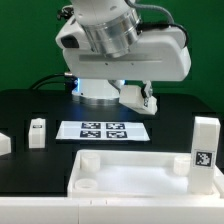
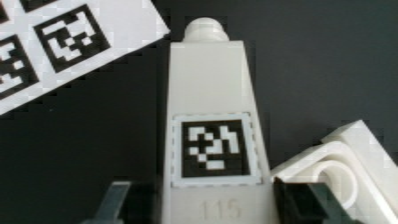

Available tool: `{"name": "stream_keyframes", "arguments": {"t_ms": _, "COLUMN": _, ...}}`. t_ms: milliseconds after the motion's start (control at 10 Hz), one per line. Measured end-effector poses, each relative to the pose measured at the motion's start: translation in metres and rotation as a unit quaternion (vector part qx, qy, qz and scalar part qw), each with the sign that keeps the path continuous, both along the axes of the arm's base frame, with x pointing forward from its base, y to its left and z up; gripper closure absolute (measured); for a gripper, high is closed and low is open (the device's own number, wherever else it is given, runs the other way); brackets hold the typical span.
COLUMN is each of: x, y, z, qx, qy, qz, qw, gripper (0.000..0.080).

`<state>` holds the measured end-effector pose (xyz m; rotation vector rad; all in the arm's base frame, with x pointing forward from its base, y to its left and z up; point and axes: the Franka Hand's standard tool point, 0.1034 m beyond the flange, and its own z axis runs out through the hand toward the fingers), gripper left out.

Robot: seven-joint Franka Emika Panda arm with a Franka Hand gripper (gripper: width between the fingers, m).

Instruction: Assemble desk

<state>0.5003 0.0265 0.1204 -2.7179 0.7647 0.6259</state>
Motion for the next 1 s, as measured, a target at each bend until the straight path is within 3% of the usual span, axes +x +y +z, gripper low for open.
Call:
{"name": "stream_keyframes", "arguments": {"t_ms": 100, "x": 0.006, "y": -0.002, "z": 0.002, "qx": -0.010, "qy": -0.041, "qz": 0.011, "qw": 0.999, "gripper": 0.0515}}
{"name": "stream_keyframes", "arguments": {"t_ms": 300, "x": 0.033, "y": -0.039, "z": 0.014, "qx": -0.016, "qy": -0.101, "qz": 0.046, "qw": 0.994, "gripper": 0.0515}}
{"name": "stream_keyframes", "arguments": {"t_ms": 400, "x": 0.057, "y": -0.050, "z": 0.025, "qx": -0.039, "qy": -0.152, "qz": 0.078, "qw": 0.985, "gripper": 0.0515}}
{"name": "stream_keyframes", "arguments": {"t_ms": 500, "x": 0.063, "y": -0.040, "z": 0.034, "qx": -0.064, "qy": -0.171, "qz": 0.108, "qw": 0.977, "gripper": 0.0515}}
{"name": "stream_keyframes", "arguments": {"t_ms": 600, "x": 0.068, "y": -0.035, "z": 0.034, "qx": -0.079, "qy": -0.208, "qz": 0.104, "qw": 0.969, "gripper": 0.0515}}
{"name": "stream_keyframes", "arguments": {"t_ms": 800, "x": 0.067, "y": -0.037, "z": 0.031, "qx": -0.104, "qy": -0.251, "qz": 0.098, "qw": 0.957, "gripper": 0.0515}}
{"name": "stream_keyframes", "arguments": {"t_ms": 1000, "x": 0.090, "y": -0.051, "z": 0.037, "qx": -0.137, "qy": -0.315, "qz": 0.108, "qw": 0.933, "gripper": 0.0515}}
